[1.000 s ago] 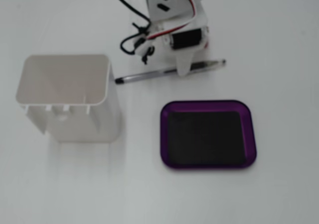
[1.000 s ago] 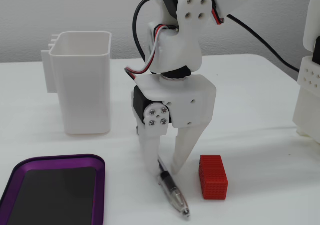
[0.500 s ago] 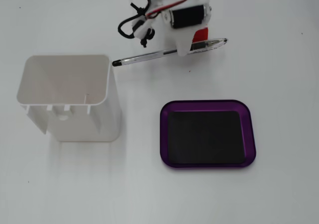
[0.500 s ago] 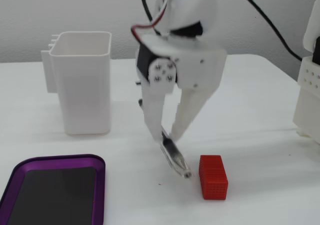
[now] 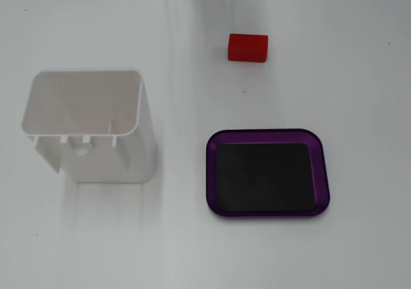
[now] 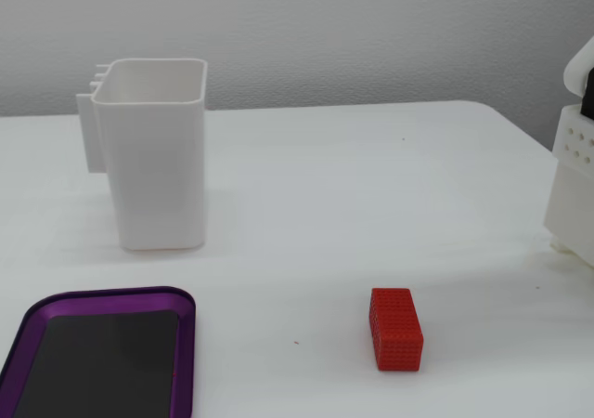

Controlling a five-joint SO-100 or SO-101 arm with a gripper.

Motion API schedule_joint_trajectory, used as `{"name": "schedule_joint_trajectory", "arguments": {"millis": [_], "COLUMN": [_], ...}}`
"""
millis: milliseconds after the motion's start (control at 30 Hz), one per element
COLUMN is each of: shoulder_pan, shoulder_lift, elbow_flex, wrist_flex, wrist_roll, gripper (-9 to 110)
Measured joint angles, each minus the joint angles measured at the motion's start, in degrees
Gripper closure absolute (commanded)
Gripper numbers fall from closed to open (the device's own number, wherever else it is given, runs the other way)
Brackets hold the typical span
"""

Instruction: Pick up the pen and put it in the pen holder.

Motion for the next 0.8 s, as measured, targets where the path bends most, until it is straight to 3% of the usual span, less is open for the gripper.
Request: {"name": "schedule_joint_trajectory", "arguments": {"millis": [300,800], "shoulder_pan": [5.2,15.7], "shoulder_lift": [-8.1,-44.6], "elbow_flex": [-5.3,-29.9], "wrist_flex": [-11.2,-7.1], "wrist_roll": [18.5,26.9], "gripper": [102,102]}}
